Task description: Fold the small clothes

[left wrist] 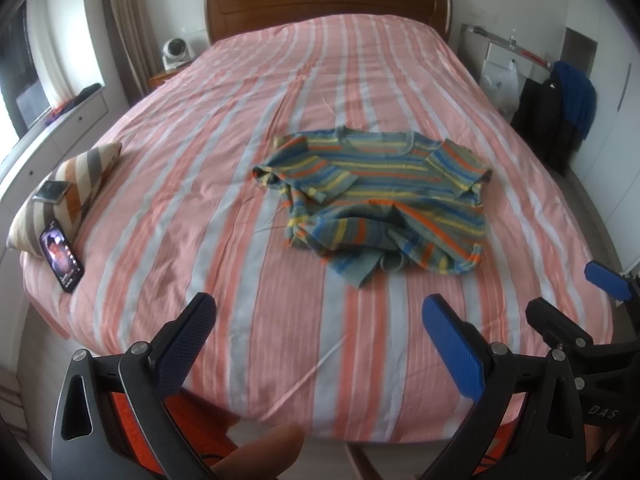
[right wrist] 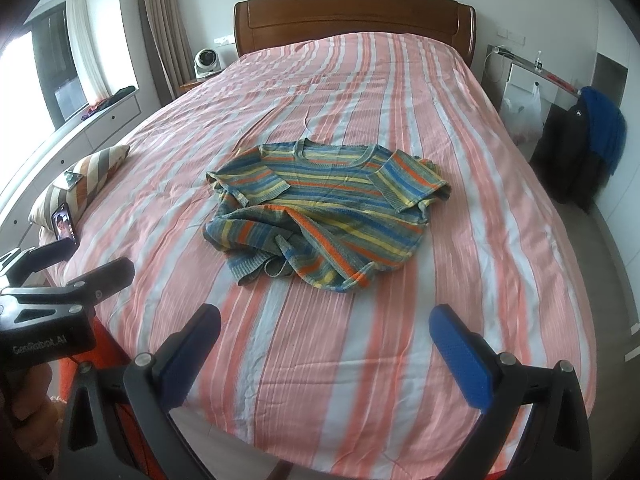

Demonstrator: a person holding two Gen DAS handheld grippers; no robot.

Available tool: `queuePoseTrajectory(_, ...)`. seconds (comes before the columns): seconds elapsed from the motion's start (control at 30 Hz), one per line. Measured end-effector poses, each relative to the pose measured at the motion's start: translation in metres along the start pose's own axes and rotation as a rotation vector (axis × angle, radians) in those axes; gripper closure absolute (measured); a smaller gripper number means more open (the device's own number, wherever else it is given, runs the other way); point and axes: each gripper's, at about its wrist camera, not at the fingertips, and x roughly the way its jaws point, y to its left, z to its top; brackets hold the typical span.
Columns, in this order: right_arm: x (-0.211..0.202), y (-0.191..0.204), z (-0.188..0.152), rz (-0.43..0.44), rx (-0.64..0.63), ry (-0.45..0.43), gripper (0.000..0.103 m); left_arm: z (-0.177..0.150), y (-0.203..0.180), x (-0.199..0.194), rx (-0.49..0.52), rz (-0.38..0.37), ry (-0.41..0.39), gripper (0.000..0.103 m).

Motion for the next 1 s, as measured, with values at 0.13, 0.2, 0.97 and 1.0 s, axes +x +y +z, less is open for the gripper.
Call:
queuePoseTrajectory(0.13,0.0002,-0.0002,0.0006,0.001,0.000,0.002,0.000,-0.0014,0.0000,0.0005,0.000,0.000,0.001,0.000)
queuePoseTrajectory(0.2,0.0001,0.0000,0.0005,0.000,0.000,0.002,0.000,0.0000,-0.0007,0.0005,0.000,0.001,0.002,0.000)
queuePoseTrajectory(0.97,0.0012,0.0043,-0.0008,0.011,-0.002,0.008,0.000,-0.0002,-0.0005,0.0018,0.002,0.000,0.005,0.000)
queuePoseTrajectory(1.0,0.0012,0.0043,-0.0008,0.012,-0.002,0.007,0.000,0.0001,-0.0006,0.0018,0.003,-0.001,0.004,0.000)
